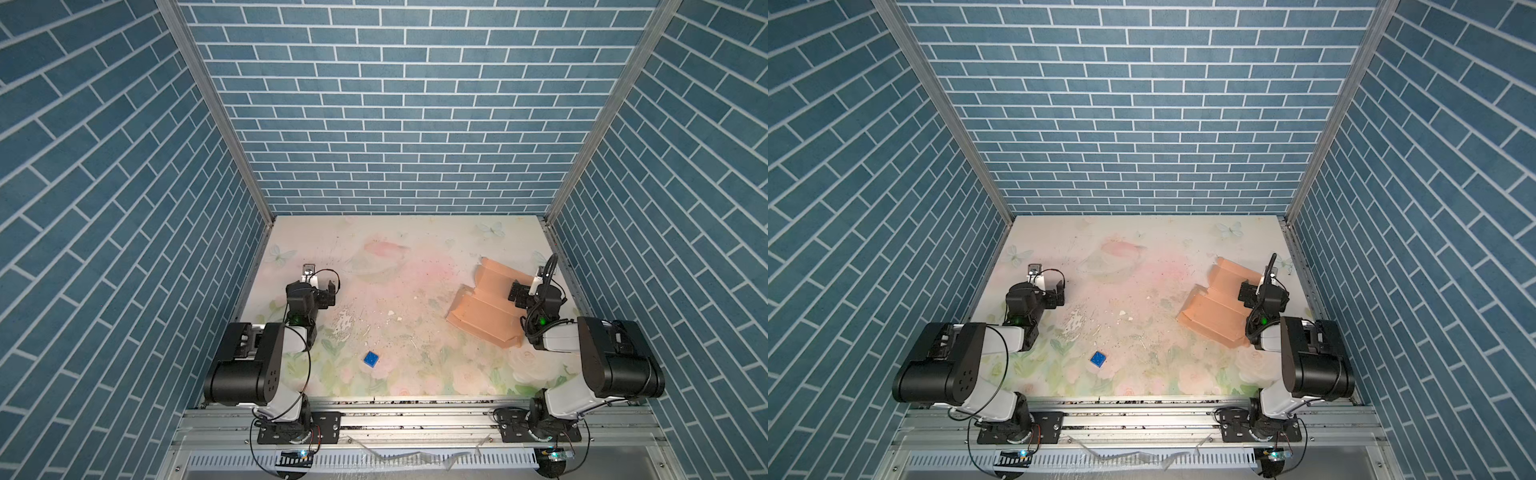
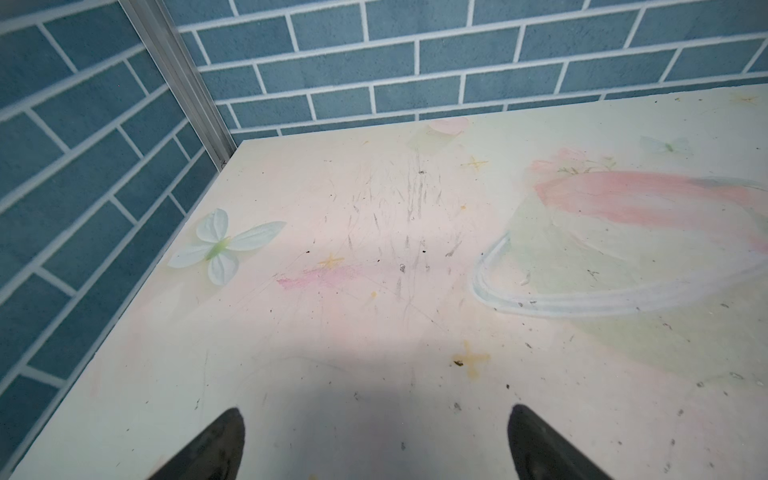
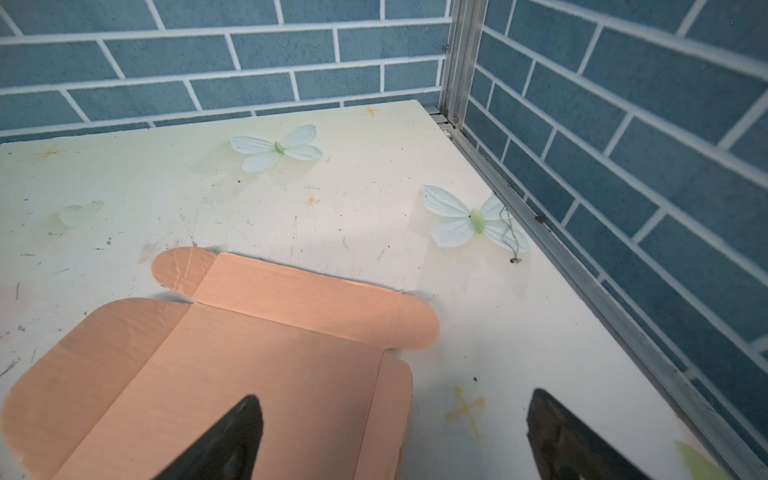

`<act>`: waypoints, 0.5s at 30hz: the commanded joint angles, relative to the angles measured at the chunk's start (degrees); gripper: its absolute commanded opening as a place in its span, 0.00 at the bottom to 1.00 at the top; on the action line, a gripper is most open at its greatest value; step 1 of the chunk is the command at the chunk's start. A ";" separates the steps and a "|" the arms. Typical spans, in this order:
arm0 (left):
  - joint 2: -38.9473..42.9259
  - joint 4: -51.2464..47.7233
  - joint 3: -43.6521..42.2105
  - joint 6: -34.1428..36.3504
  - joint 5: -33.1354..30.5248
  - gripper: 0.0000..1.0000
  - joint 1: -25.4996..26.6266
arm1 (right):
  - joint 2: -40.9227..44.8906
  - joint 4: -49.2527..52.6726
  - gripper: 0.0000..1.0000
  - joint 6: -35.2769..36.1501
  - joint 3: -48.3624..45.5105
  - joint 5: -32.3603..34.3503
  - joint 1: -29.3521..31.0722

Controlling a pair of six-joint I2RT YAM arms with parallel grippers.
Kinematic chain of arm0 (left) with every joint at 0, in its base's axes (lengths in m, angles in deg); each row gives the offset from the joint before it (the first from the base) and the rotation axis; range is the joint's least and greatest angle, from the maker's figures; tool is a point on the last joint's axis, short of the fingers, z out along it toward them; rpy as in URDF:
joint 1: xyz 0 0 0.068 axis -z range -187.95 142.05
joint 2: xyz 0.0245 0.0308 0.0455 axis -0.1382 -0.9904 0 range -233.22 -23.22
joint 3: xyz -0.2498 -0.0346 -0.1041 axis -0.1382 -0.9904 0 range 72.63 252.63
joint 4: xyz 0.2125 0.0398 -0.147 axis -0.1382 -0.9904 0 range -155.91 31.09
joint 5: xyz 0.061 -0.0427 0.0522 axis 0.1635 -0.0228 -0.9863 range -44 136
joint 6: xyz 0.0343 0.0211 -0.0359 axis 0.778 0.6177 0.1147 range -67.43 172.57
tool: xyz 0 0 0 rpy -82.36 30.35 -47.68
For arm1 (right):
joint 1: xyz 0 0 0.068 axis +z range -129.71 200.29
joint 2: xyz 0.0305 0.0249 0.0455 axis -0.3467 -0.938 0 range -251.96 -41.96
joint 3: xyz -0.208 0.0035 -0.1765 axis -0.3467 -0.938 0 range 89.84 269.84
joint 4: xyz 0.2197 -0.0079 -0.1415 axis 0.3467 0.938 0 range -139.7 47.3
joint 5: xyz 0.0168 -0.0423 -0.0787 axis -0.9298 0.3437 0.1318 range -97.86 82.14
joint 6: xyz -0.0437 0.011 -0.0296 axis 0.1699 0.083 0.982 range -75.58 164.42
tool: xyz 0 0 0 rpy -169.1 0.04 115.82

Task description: Fold the paper box

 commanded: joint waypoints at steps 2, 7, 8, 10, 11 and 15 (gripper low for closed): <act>-0.04 0.29 0.87 0.61 -0.40 1.00 0.35 | 0.49 -1.41 0.99 0.49 -0.14 0.68 -0.06; -0.01 0.16 0.86 0.69 -0.20 1.00 0.39 | 0.47 -1.42 0.99 0.51 -0.12 0.72 -0.06; -0.03 0.20 0.87 0.69 -0.19 1.00 0.41 | 0.44 -1.42 0.99 0.50 -0.12 0.68 -0.06; -0.02 0.22 0.87 0.69 -0.08 1.00 0.41 | 0.39 -1.35 0.99 0.51 -0.08 0.75 -0.06; -0.01 0.20 0.87 0.69 -0.14 1.00 0.42 | 0.37 -1.17 0.99 0.47 0.03 0.85 -0.06; -0.05 0.20 0.87 0.60 -0.14 0.99 0.44 | 0.41 -1.16 0.99 0.58 0.03 0.85 -0.01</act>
